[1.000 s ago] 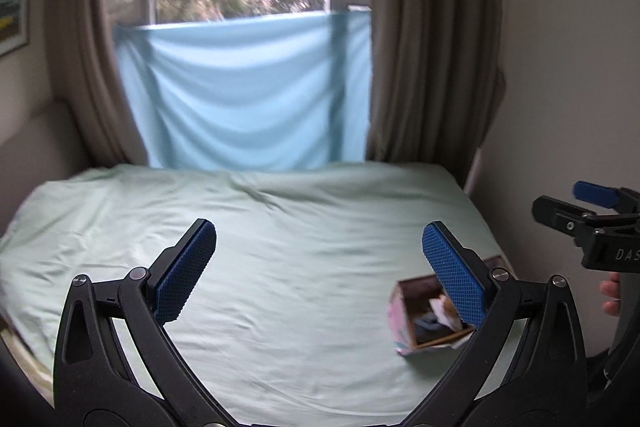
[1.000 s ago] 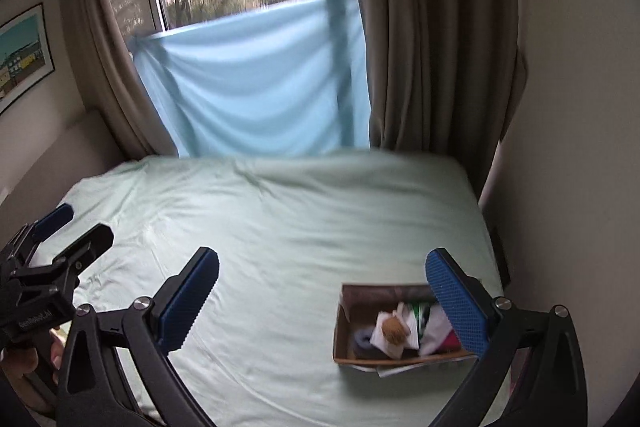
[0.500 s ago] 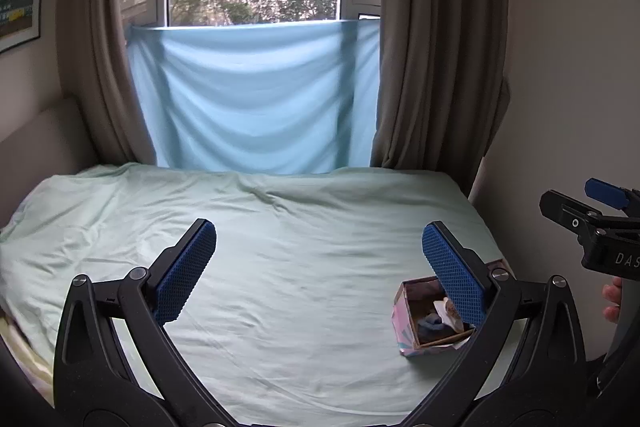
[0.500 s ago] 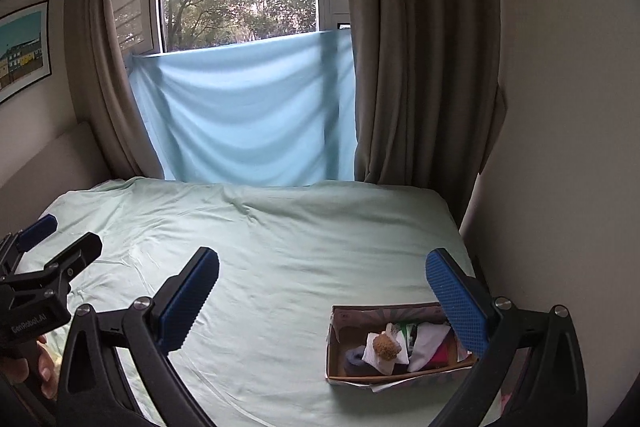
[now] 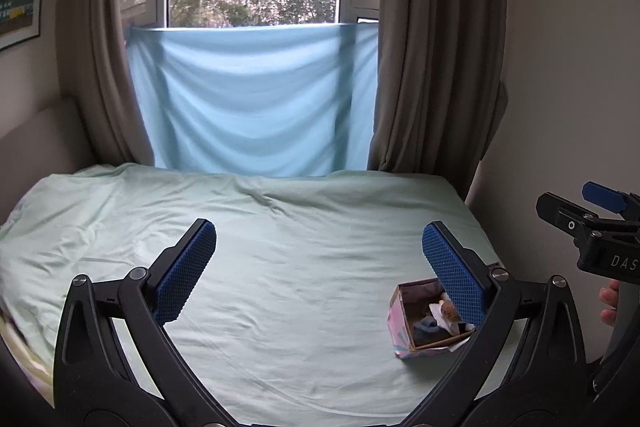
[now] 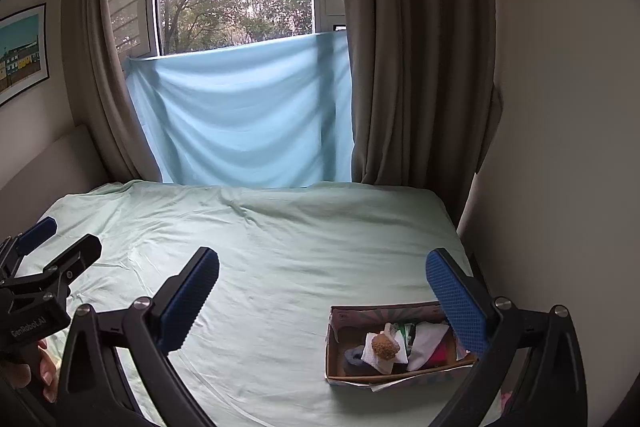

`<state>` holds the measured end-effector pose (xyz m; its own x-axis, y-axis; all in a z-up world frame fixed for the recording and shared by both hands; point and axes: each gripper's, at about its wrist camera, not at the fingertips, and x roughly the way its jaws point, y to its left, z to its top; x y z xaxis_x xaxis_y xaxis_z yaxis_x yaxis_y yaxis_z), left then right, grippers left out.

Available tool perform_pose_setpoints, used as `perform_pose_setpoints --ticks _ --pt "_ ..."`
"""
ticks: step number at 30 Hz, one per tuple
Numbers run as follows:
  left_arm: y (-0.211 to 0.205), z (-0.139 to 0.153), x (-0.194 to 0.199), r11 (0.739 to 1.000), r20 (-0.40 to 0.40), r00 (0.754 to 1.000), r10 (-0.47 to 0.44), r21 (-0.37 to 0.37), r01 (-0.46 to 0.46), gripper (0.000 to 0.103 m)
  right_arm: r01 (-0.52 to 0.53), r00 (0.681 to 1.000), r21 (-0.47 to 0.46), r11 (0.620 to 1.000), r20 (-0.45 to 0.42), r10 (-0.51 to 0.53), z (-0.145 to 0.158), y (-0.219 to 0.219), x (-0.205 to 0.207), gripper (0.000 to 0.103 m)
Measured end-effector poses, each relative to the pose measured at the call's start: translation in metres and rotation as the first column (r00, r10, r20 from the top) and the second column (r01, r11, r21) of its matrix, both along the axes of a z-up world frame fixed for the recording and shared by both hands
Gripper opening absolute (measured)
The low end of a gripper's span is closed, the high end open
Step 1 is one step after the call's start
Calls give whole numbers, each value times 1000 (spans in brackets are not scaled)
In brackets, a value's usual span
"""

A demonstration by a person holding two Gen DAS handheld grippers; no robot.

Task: Organize soft objects

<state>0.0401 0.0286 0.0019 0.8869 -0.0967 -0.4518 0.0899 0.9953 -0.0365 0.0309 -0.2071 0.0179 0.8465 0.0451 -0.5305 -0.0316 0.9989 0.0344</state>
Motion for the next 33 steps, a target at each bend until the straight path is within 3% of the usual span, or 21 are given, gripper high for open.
perform_pose_setpoints --ticks 33 --pt "-5 -1 -4 999 1 1000 30 10 -30 103 14 1000 8 1000 10 -14 -1 -1 3 103"
